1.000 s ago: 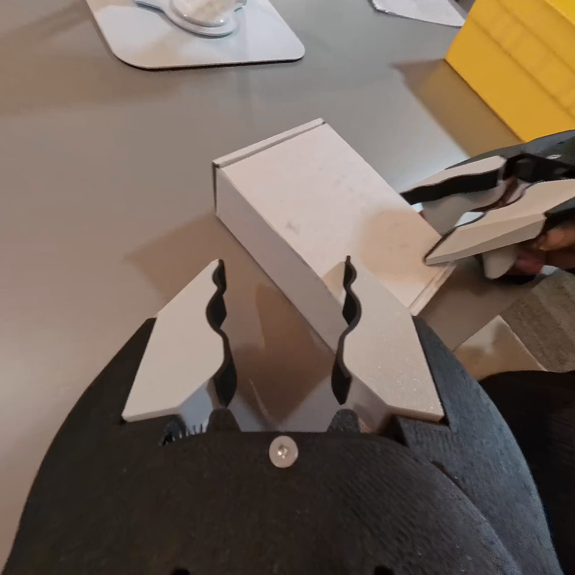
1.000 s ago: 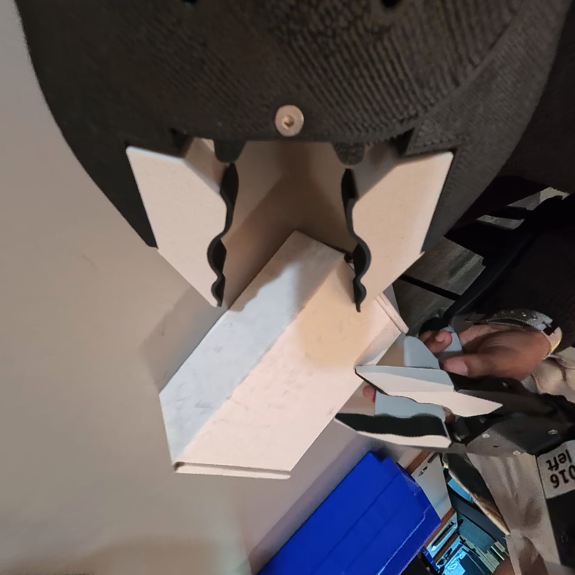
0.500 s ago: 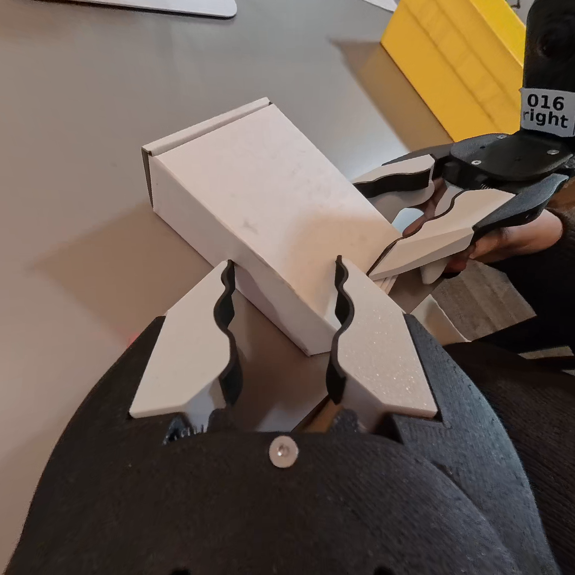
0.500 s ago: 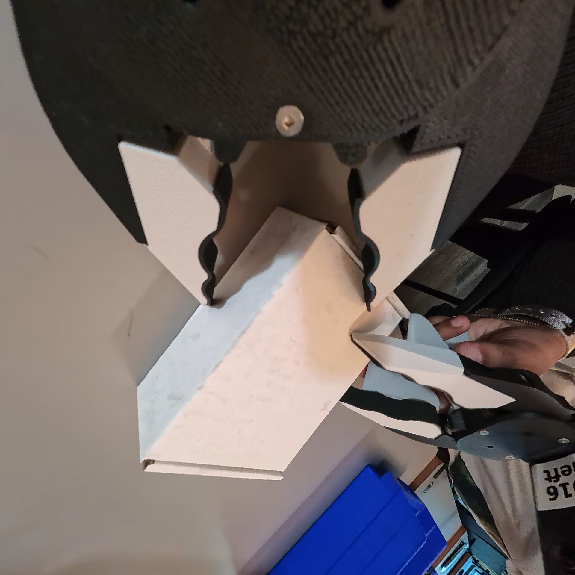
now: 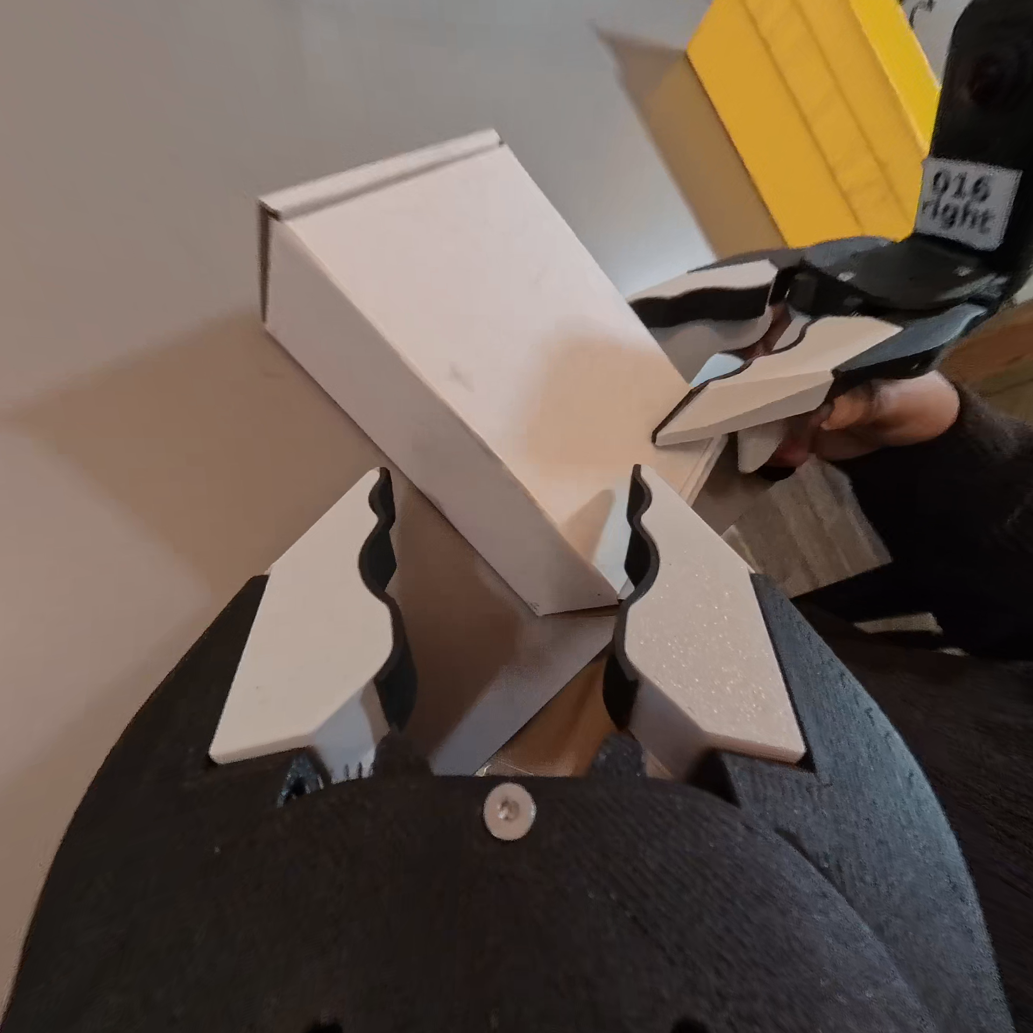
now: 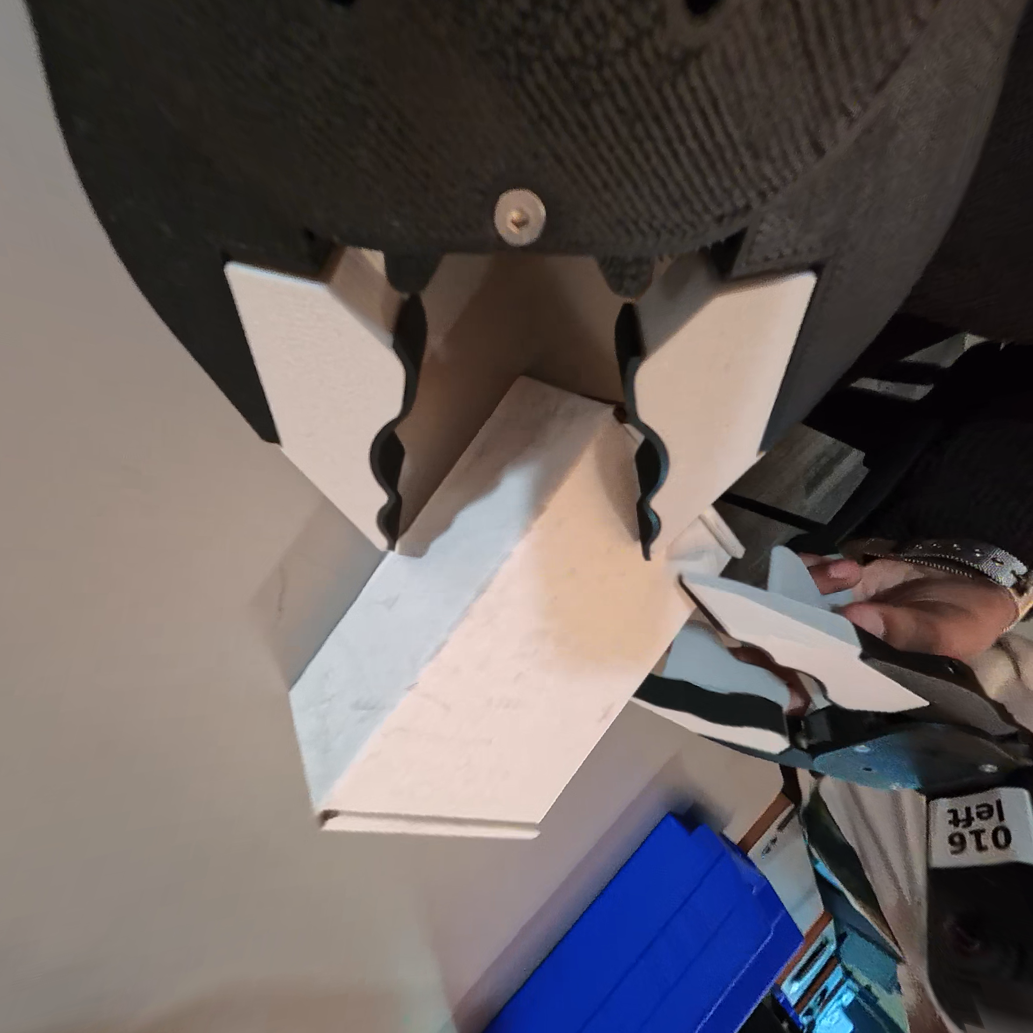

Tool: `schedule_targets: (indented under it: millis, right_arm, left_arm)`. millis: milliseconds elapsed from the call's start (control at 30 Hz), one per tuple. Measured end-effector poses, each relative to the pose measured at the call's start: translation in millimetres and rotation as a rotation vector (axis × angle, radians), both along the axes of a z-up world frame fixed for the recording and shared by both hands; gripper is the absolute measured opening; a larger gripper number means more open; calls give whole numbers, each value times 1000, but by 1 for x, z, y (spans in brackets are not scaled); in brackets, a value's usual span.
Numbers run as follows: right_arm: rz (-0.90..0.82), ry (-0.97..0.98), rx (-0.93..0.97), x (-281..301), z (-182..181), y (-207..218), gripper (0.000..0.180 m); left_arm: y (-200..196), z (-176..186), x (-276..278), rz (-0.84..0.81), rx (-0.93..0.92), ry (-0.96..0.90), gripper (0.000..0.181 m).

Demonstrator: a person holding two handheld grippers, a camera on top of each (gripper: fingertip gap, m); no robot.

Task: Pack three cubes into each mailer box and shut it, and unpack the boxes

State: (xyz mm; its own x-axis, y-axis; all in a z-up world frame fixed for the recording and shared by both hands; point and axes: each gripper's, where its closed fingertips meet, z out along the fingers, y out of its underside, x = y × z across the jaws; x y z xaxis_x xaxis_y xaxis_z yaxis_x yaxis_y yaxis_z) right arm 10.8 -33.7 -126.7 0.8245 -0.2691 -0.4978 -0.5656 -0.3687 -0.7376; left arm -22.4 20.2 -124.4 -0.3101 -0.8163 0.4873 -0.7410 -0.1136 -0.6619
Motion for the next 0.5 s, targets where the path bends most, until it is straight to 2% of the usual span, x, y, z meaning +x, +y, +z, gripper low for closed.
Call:
schedule_targets:
  millis: [133,233,333,500]
  right_arm:
    - [-28,111,24,7,0,-7,82]
    - [10,207,31,-3,-2,-4,74]
    - [11,179,9,-6,-4,-2,76]
    - [41,148,38,-7,0,0,76]
  left_arm:
    - [-3,1,-4,-22,-123,66,83]
    - [-13,-7,-6,-50,-141,90,82]
    - [-14,-8,-5,-60,-83,59,83]
    - [-14,-7,-4,-68,-97,43,86]
